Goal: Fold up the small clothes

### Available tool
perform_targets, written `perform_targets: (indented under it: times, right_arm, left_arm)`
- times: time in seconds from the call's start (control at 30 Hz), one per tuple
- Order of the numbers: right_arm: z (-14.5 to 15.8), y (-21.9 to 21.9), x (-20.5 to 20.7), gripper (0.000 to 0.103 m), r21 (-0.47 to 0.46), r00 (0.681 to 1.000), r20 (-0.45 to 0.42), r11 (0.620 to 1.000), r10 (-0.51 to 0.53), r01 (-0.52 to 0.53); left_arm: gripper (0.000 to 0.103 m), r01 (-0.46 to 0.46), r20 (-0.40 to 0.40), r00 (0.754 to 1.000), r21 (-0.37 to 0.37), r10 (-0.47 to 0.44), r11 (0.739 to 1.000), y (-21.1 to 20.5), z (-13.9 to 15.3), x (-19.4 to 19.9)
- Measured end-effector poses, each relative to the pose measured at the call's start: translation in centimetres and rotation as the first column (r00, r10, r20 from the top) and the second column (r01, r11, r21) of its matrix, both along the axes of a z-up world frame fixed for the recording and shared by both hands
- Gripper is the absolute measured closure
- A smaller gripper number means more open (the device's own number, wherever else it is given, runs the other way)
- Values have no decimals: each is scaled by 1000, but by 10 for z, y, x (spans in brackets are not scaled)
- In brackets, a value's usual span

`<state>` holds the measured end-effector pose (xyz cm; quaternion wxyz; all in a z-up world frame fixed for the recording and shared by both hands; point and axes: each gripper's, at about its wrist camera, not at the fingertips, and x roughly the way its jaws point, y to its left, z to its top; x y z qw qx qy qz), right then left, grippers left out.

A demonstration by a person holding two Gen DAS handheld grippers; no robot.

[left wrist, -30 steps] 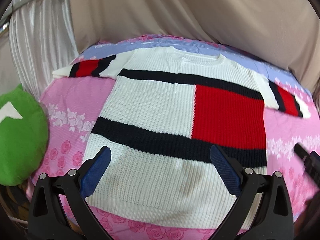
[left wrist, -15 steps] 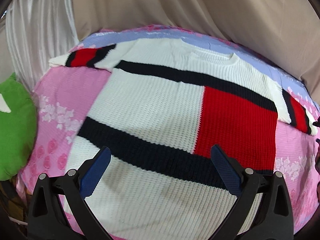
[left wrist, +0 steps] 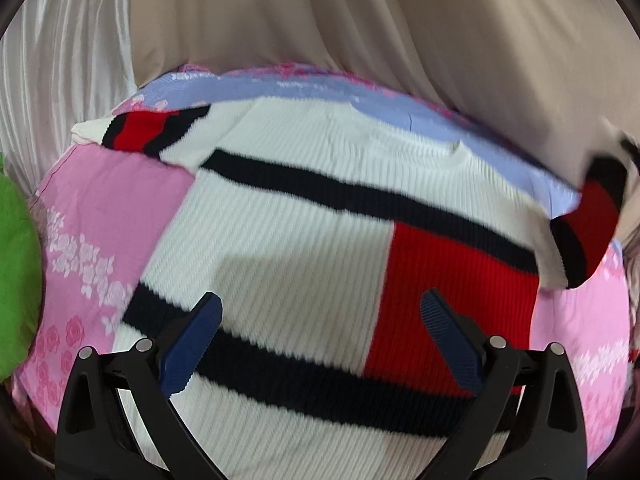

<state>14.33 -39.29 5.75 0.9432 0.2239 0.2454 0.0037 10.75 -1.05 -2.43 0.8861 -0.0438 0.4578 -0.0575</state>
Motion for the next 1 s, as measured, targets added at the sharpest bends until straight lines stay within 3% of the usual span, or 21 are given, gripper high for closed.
perform_targets:
  times: [0.03,0.1,0.2,0.3,0.4,0.47,0.57,0.67,0.7,0.73,0.77,0.8,0.83,0.87,0.93,1.0]
  right_arm:
    - [-3,36,17,89,-4,996,-6,996,88,-88]
    - [-23,90,42,57,-35,979,-49,979,200,-202]
    - [-59,121,42,56,-95,976,-135,979,168,-181]
    - [-90,98,0,54,-85,977,-212,995,36,-55]
    - [-118,69,-40,52,-147,935,-332,986,-128,83]
    - [-134,54,-54,51,-121,902,-398,984,-170,132]
    - [-149,46,-54,51,-124,881,-434,981,-187,148]
    - [-167,54,-36,50,-155,877,-452,982,-164,104]
    - [-173,53,-33,50,-159,877,-454,983,-160,97]
    - [-179,55,-28,50,-162,877,-453,982,-159,94]
    - [-183,57,-24,50,-163,877,-455,983,-155,89]
    - [-187,58,-19,57,-163,874,-462,983,-150,82]
    - [-186,57,-16,64,-164,874,-463,983,-149,81]
    - [-185,56,-12,83,-166,875,-459,983,-153,85]
    - [-166,54,-16,89,-124,908,-393,987,-143,101]
    - [-144,52,-27,90,-107,938,-313,987,-150,123]
  left_arm:
    - [5,4,5,1000,-17,-4,1000,2,3,4]
    - [5,9,16,1000,-45,-9,999,7,8,14]
    - [5,31,23,999,-83,-29,996,12,12,35]
    - [5,37,10,999,-125,-36,991,13,7,62]
    - [5,34,-44,998,-194,-44,980,4,-7,101]
    - [5,17,-73,997,-245,-36,969,-9,-21,133]
    - [5,-15,-122,992,-260,-17,966,-34,-47,176]
    - [7,-28,-134,991,-193,2,981,-54,-67,201]
    - [10,-31,-134,991,-152,10,988,-62,-74,207]
    - [23,-27,-137,991,-146,7,989,-66,-79,211]
    - [46,-24,-150,989,-145,2,989,-69,-84,214]
    - [53,-29,-146,989,-126,10,992,-70,-84,214]
    - [78,-24,-130,992,-127,8,992,-69,-82,214]
    - [98,-10,-132,991,-154,-10,988,-67,-80,215]
    - [98,-19,-103,995,-226,-5,974,-57,-66,212]
    - [98,-28,-41,999,-238,19,971,-48,-48,204]
